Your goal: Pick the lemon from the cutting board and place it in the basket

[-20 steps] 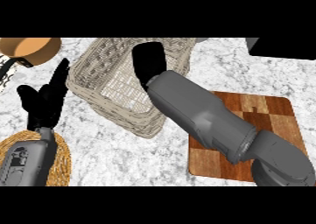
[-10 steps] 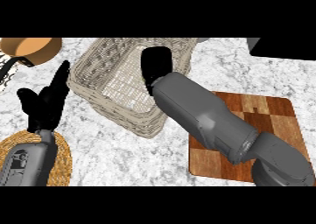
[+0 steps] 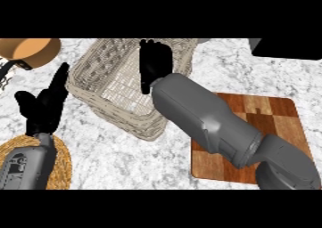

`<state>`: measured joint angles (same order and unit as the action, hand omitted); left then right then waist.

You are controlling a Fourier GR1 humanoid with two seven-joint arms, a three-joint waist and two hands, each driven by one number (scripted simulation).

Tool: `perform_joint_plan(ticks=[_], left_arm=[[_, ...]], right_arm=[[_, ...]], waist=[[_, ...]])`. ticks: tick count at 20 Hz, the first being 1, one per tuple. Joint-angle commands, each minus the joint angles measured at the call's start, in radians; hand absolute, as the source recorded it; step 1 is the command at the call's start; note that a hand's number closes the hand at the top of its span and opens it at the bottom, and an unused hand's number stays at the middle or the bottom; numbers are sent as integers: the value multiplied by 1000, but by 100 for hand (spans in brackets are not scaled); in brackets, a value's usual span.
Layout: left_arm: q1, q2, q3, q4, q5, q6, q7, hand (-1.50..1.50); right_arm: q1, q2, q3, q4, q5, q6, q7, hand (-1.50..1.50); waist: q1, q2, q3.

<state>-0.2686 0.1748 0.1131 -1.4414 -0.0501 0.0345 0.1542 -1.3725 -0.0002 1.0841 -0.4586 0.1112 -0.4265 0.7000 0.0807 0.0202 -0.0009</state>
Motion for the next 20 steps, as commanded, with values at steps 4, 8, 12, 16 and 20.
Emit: perform_joint_plan(ticks=[4, 8, 12, 16, 20], left_arm=[[12, 27, 35, 5, 23, -15, -1, 0], [38, 7, 17, -20, 14, -5, 9, 0], [103, 1, 25, -63, -3, 27, 12, 0], [49, 8, 36, -35, -13, 46, 32, 0], [118, 22, 58, -57, 22, 7, -3, 0]], right_arm=[[-19, 0, -139, -52, -64, -227, -9, -150], [-46, 0, -250, -8, -100, -321, -21, -150], [64, -47, -328, -107, -137, -367, -90, -150], [150, -146, -394, -227, -165, -329, -128, -150], [356, -252, -385, -419, -154, -285, -194, -150]], waist=[[-20, -8, 0], [-38, -13, 1], [-71, -24, 2], [-96, -26, 2], [-100, -28, 1]])
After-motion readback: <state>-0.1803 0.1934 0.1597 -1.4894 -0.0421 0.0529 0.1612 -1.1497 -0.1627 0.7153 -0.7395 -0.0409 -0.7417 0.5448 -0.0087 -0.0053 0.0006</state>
